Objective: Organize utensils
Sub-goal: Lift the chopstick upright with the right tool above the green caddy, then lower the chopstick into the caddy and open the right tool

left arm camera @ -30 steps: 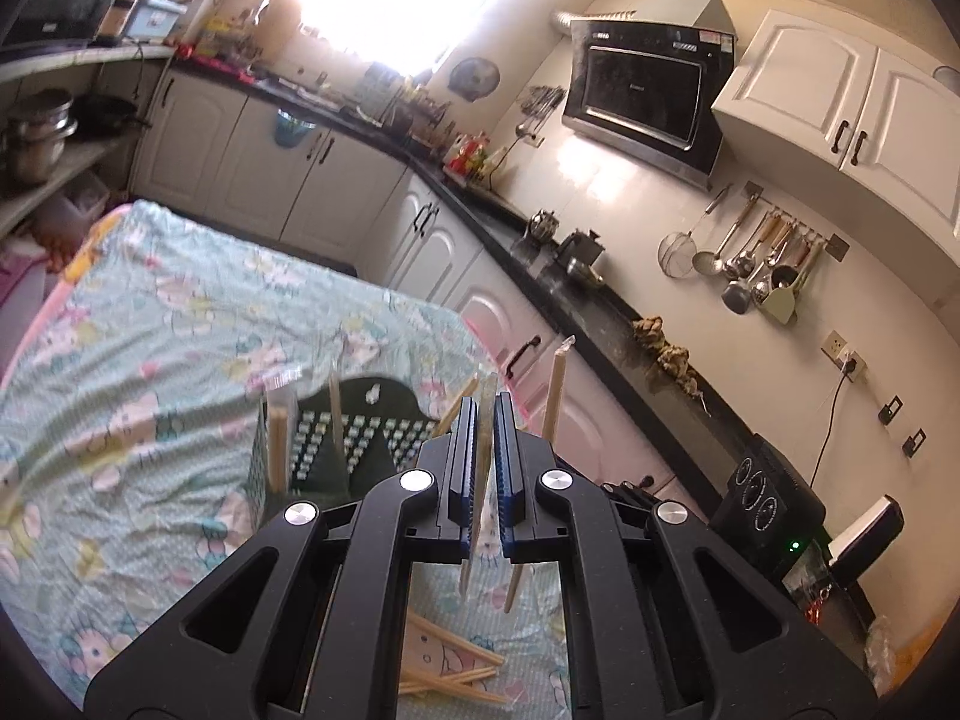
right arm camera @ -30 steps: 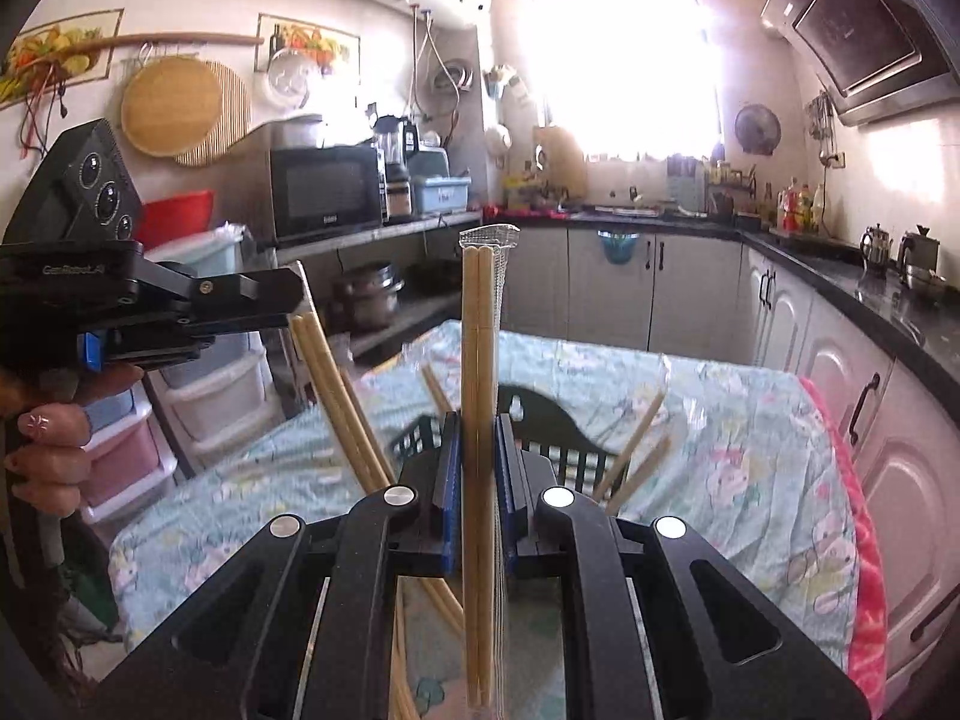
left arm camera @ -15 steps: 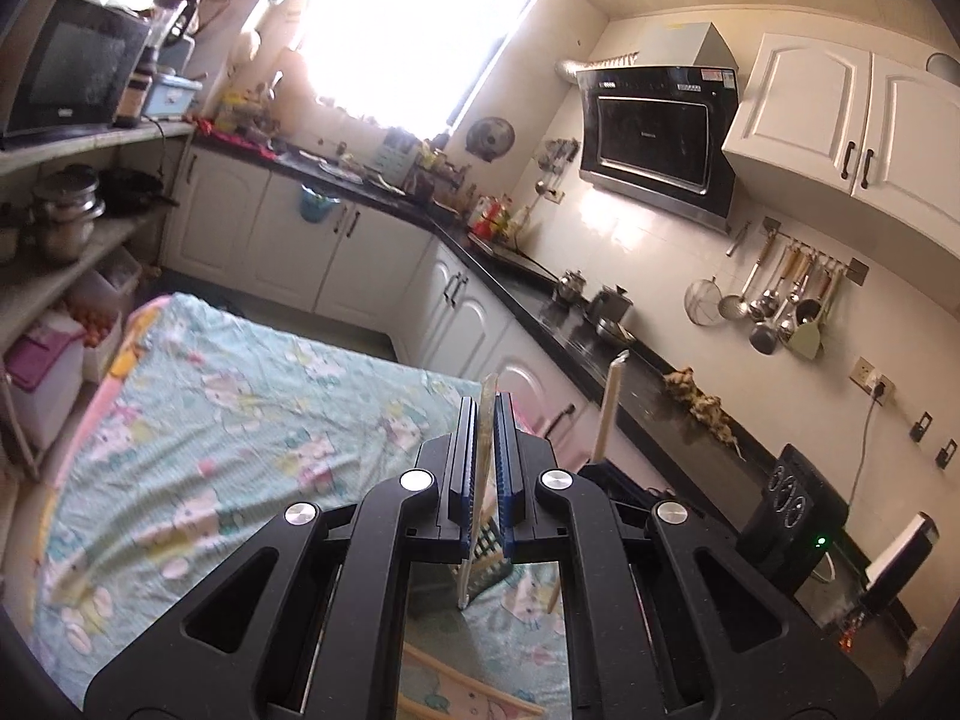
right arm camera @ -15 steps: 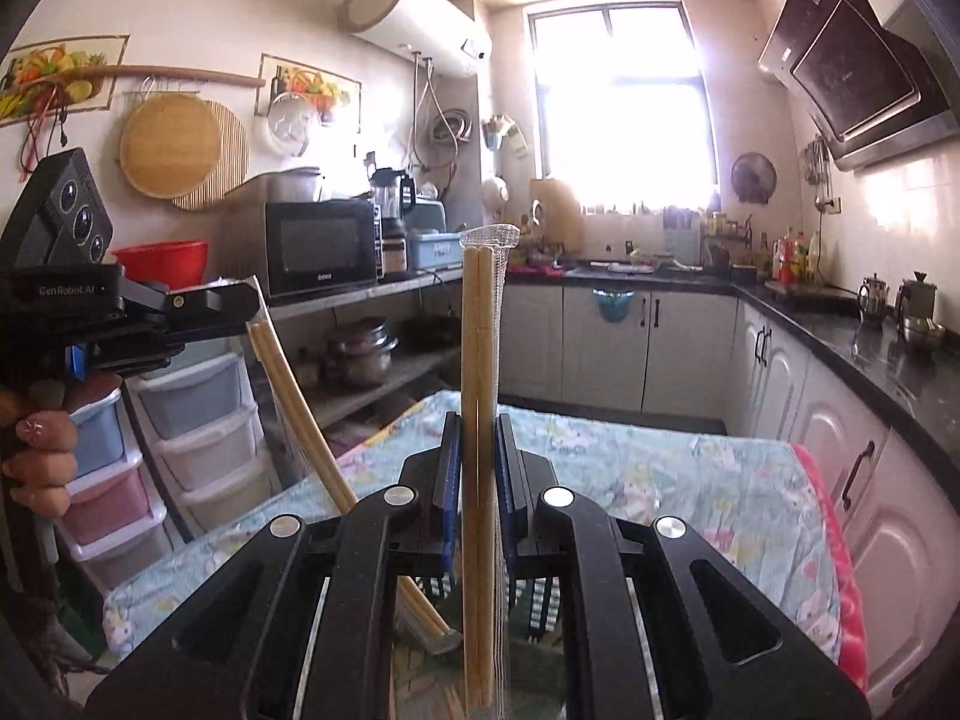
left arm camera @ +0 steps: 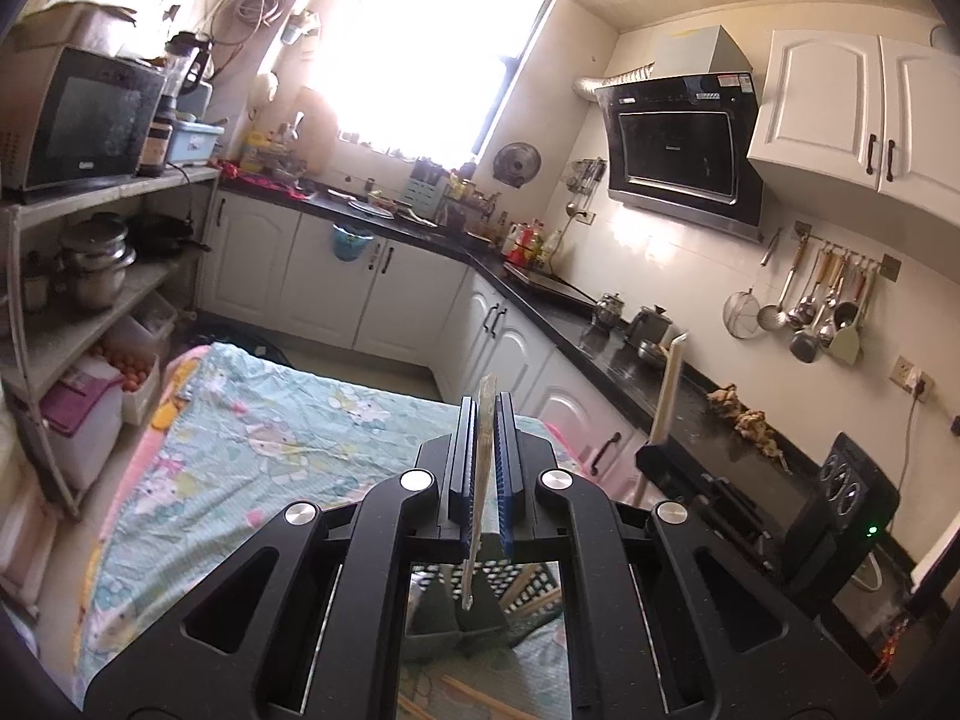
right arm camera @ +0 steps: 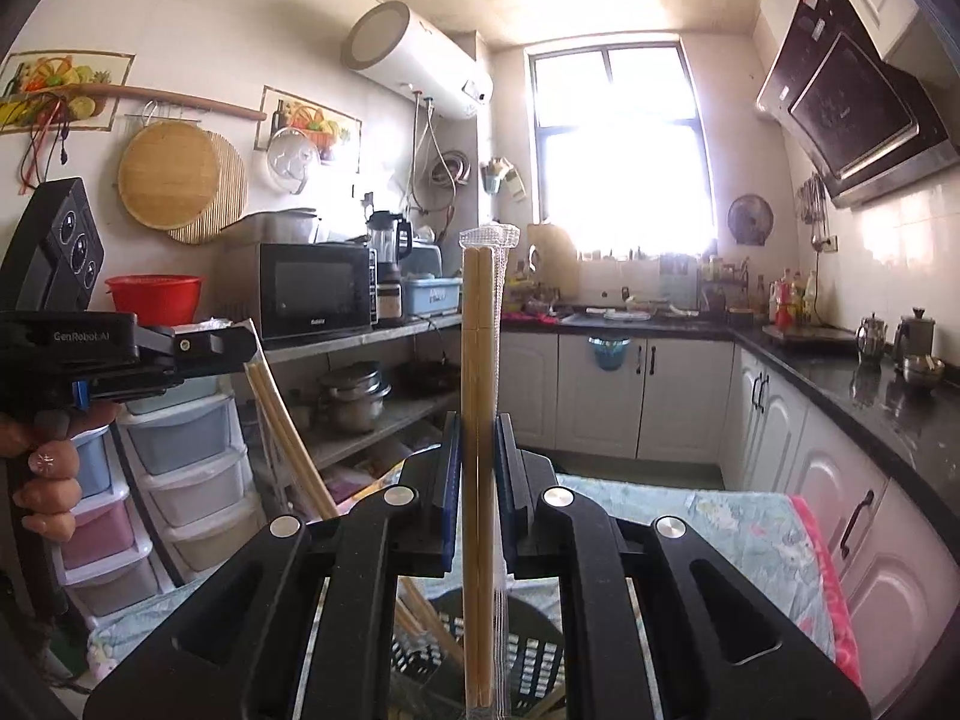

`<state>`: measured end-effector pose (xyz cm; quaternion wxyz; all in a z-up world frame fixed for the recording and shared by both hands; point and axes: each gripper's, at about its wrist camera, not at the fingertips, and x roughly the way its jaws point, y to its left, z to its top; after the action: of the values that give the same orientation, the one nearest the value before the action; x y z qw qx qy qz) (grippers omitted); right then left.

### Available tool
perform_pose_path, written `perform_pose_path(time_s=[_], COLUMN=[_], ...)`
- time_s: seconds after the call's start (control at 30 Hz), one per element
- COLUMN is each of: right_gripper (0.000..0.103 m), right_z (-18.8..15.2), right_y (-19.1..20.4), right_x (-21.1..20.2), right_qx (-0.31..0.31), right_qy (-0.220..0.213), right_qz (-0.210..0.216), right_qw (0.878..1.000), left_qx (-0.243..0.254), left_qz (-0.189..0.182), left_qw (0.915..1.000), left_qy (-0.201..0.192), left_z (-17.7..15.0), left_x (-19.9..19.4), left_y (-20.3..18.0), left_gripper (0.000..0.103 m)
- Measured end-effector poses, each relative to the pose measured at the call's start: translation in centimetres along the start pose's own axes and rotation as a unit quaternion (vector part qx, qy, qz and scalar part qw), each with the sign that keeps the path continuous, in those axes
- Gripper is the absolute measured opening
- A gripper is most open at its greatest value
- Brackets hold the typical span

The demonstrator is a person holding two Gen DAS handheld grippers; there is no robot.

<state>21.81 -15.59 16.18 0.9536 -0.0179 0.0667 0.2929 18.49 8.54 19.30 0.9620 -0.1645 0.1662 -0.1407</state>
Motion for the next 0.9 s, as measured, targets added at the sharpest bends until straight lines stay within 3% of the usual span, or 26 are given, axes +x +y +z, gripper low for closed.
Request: perform_pose_path(time_s=[0.43,0.9], right_gripper=[0.011,0.011], right_z=[-0.8,-4.1], right_y=[-0.7,-0.6], right_x=[1.5,3.5], right_qx=[-0.002,-0.017], right_qy=[-0.034,-0.037], right_qz=[-0.020,-0.047], right_qw=[0.999,0.998], left_qx=[0.028,0.031], left_qz=[0.036,0.044], left_qw=[0.9990,0.9983], left_qy=[-0.004,0.023], left_z=[-0.8,-3.5], left_x=[0.8,3.2], left_y=[0.1,0.6], left_gripper=[0.003,0.003])
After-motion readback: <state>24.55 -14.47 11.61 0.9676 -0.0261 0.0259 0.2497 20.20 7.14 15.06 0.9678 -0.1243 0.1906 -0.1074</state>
